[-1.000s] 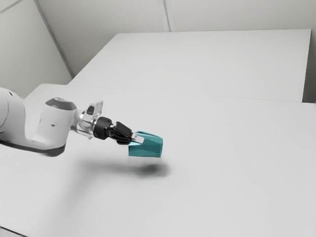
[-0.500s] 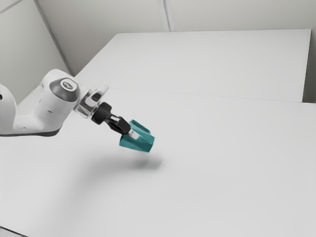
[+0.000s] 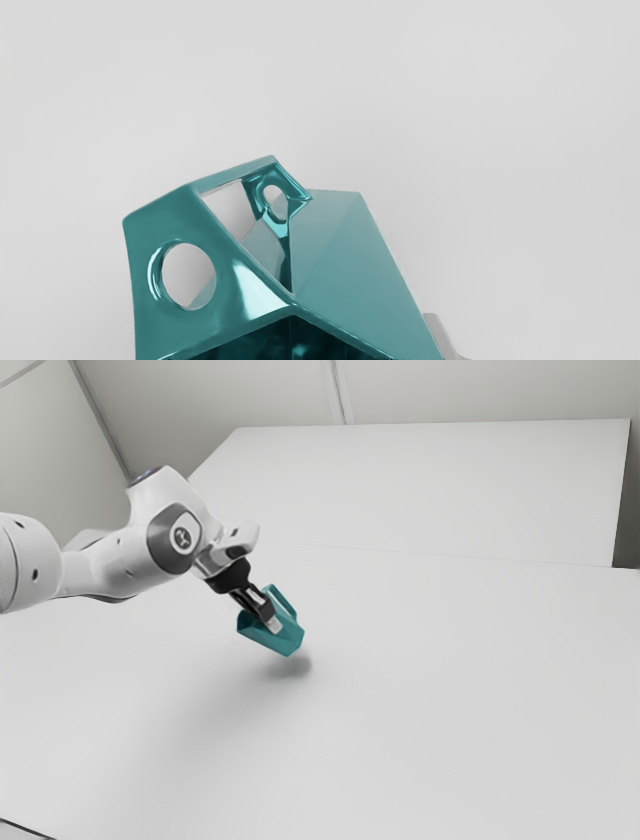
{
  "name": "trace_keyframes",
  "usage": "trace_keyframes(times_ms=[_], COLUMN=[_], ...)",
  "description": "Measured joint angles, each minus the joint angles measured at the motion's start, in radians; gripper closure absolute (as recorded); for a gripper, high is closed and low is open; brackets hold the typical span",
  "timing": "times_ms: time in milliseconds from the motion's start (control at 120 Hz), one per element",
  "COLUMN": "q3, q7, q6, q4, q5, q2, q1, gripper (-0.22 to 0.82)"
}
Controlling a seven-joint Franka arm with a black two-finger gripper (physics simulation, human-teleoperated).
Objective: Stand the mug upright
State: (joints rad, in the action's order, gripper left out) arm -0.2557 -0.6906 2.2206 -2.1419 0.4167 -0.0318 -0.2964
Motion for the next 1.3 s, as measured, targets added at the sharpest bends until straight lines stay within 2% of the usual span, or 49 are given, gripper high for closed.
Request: trace_keyframes(times_ms=[525, 1217, 1300], q3=[0.011, 0.018, 0.018], q7=[0.196, 0.330, 0.337], q6=[0.037, 0.002, 0.002], q4=[-0.002, 0.001, 0.001], q5=[-0.253, -0.279, -0.277], q2=[-0.002, -0.043, -0.047], q1=[0.013, 0.010, 0.011], gripper=[0.78, 0.78, 0.75])
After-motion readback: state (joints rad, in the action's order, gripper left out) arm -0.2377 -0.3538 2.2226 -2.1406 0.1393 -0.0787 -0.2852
